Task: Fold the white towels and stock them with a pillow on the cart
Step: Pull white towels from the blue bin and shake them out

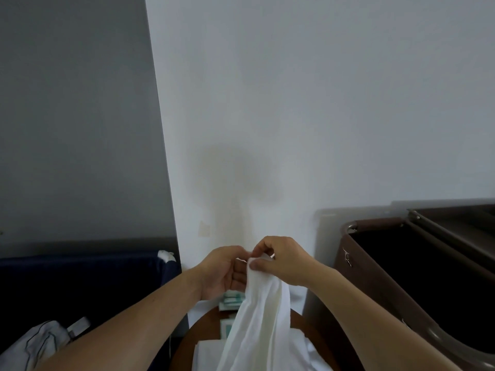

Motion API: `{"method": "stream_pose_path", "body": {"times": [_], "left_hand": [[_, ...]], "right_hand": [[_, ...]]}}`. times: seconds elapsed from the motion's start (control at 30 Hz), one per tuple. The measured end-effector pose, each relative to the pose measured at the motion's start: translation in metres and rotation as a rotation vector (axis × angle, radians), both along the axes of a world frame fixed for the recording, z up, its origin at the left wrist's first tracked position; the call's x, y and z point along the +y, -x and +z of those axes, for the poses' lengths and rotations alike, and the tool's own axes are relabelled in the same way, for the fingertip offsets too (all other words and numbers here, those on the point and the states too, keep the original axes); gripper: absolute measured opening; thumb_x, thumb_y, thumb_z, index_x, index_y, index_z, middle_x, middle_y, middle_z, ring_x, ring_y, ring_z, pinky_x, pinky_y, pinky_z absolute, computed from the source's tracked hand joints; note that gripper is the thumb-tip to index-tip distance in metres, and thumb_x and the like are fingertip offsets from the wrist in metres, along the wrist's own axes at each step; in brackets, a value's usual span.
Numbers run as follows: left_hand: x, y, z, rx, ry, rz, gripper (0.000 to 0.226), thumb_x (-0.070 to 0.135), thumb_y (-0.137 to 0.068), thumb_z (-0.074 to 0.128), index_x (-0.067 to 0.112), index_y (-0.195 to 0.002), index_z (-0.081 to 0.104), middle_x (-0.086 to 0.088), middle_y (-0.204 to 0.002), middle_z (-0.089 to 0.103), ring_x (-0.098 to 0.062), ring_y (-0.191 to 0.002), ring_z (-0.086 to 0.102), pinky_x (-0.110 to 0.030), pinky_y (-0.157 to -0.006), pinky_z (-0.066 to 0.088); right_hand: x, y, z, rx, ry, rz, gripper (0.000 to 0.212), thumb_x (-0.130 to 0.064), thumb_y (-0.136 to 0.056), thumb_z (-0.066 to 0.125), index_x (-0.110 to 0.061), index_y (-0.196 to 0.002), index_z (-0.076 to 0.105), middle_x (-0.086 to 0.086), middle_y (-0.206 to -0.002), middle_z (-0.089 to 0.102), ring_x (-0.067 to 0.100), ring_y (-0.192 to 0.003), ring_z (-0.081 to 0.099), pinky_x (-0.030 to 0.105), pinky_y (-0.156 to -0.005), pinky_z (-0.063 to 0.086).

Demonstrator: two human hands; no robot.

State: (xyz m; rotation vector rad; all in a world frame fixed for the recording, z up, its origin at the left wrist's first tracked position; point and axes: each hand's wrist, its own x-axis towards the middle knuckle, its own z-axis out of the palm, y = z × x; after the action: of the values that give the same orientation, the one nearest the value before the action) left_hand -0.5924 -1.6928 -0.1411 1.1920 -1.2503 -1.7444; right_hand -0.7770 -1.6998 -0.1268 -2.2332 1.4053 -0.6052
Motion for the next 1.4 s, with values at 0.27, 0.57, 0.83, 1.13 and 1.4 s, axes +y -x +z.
{"method": "stream_pose_path", "body": {"times": [0.27,0.57,0.83,1.13,1.4], "left_hand": [[0.003,0.004,-0.002,0.075,0.116,0.026,0.031,0.022,-0.102,0.049,-0.003,-0.119,0.054,-0.033,-0.118,0.062,-0.048,-0.109,0.062,-0.056,-0.097,0.050],[0.010,0.006,-0.005,-0.017,0.269,0.079,0.031,0.021,-0.099,0.054,-0.007,-0.112,0.059,-0.030,-0.109,0.065,-0.050,-0.105,0.061,-0.055,-0.092,0.053],[0.007,0.002,0.003,-0.180,0.435,0.099,0.012,0.015,-0.098,0.058,0.005,-0.103,0.061,-0.018,-0.095,0.068,-0.033,-0.085,0.064,-0.043,-0.082,0.054],[-0.017,0.013,0.059,-0.272,0.652,0.576,0.008,0.016,-0.094,0.049,0.014,-0.092,0.056,0.002,-0.076,0.054,-0.013,-0.066,0.049,-0.020,-0.053,0.041],[-0.053,-0.041,0.094,-0.324,0.700,0.930,0.020,0.013,-0.089,0.040,0.016,-0.070,0.033,0.001,-0.064,0.030,-0.014,-0.056,0.025,-0.029,-0.049,0.022]], "right_hand": [[0.004,-0.001,-0.004,-0.203,0.054,-0.080,0.010,-0.039,-0.094,0.064,-0.034,-0.090,0.057,-0.015,-0.095,0.063,0.004,-0.089,0.059,0.023,-0.080,0.052],[0.008,-0.003,-0.001,-0.281,0.050,-0.095,0.012,-0.036,-0.091,0.069,-0.036,-0.084,0.059,-0.014,-0.086,0.066,0.002,-0.080,0.061,0.016,-0.071,0.050],[0.009,-0.006,-0.007,-0.449,0.063,-0.150,0.012,-0.033,-0.086,0.075,-0.031,-0.091,0.064,-0.009,-0.085,0.069,0.005,-0.079,0.064,0.021,-0.075,0.056],[0.001,0.001,-0.048,-0.129,-0.183,-0.427,0.011,-0.019,-0.089,0.052,-0.016,-0.090,0.062,0.001,-0.079,0.064,0.018,-0.066,0.062,0.033,-0.058,0.056],[-0.002,0.078,-0.070,-0.090,-0.322,-0.516,0.026,-0.018,-0.094,0.054,-0.007,-0.071,0.056,0.004,-0.071,0.056,0.018,-0.065,0.053,0.028,-0.059,0.036]]}}
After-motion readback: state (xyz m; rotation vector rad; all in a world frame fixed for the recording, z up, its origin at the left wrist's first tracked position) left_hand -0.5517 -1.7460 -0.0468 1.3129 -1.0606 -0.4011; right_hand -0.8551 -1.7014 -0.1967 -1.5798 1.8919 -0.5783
